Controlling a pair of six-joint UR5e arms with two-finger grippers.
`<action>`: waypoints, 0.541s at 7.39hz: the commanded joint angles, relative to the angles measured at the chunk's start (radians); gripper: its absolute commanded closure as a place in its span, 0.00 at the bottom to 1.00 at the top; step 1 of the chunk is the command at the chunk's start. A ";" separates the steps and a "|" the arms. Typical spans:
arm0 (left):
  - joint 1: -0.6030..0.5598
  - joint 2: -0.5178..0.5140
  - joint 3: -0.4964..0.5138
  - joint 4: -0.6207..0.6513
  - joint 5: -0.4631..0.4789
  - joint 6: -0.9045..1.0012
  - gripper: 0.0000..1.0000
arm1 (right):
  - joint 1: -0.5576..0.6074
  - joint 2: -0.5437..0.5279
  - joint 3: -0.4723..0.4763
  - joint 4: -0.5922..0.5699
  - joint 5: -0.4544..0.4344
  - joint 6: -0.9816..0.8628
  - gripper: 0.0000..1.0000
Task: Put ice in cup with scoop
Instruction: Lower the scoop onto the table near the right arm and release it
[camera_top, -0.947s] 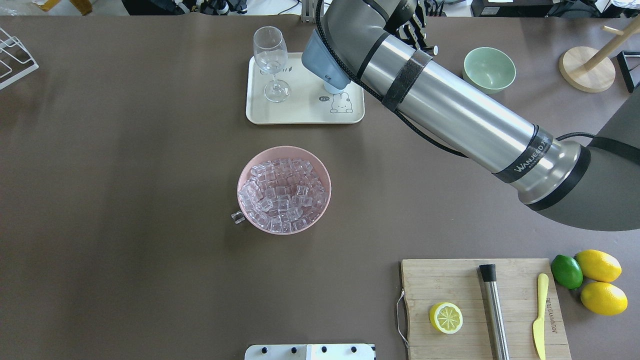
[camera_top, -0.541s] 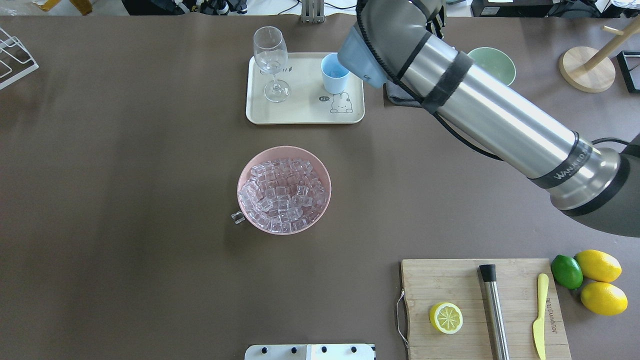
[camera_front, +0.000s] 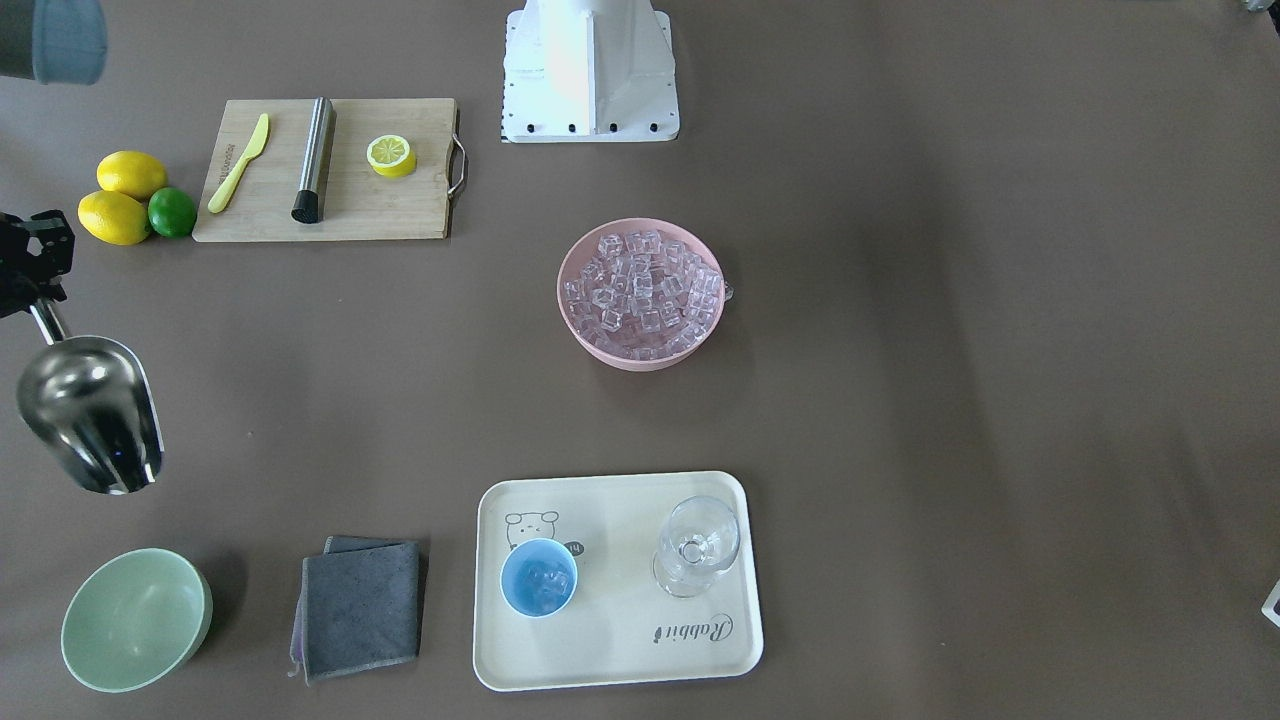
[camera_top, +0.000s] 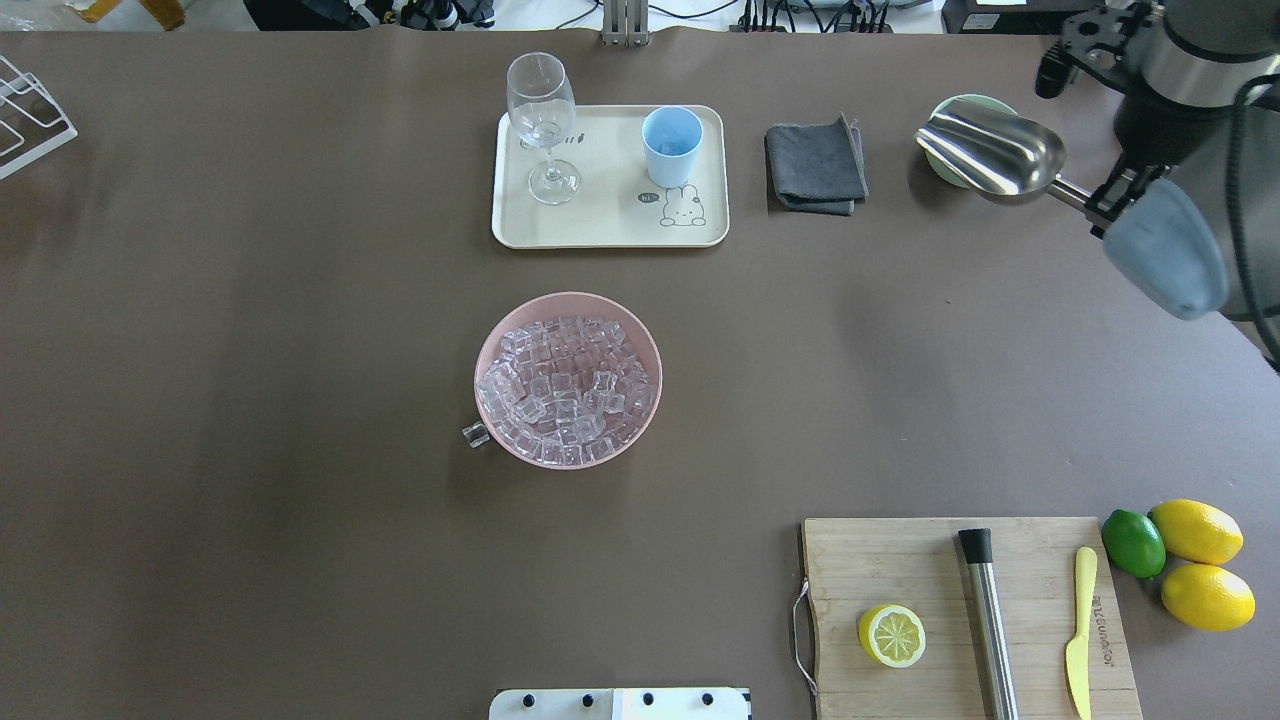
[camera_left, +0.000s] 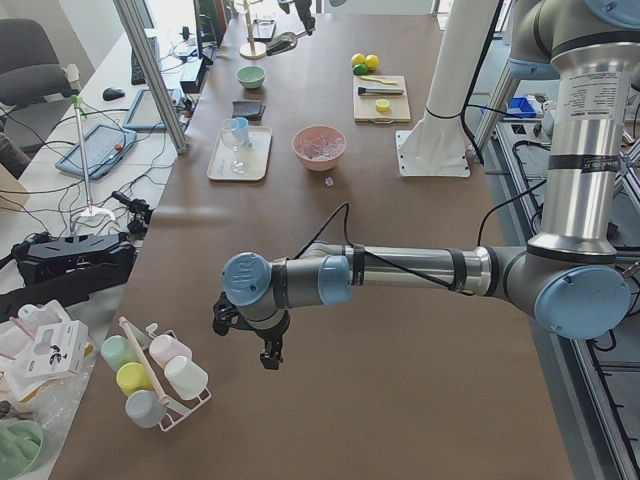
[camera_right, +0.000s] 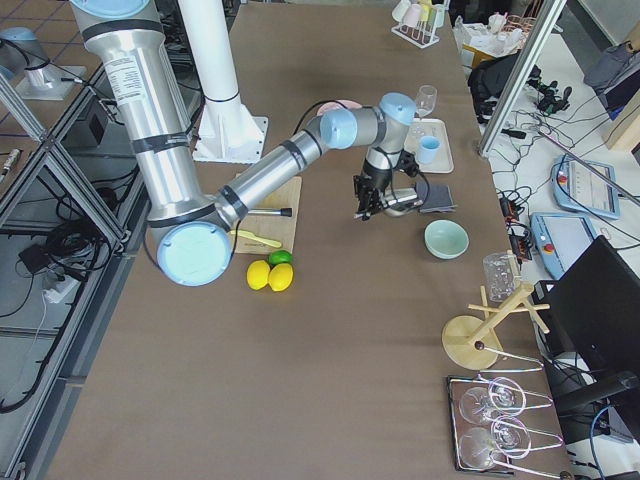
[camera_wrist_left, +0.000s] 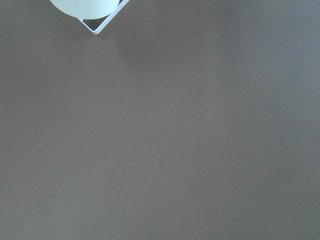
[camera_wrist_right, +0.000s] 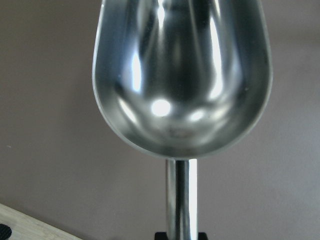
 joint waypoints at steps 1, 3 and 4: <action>-0.001 -0.001 -0.002 0.000 0.000 -0.002 0.01 | 0.056 -0.242 -0.040 0.231 0.066 0.238 1.00; 0.002 -0.001 -0.002 0.000 0.000 -0.002 0.01 | 0.063 -0.285 -0.188 0.399 0.071 0.355 1.00; 0.004 -0.002 0.001 0.000 0.000 -0.002 0.01 | 0.065 -0.324 -0.241 0.535 0.085 0.453 1.00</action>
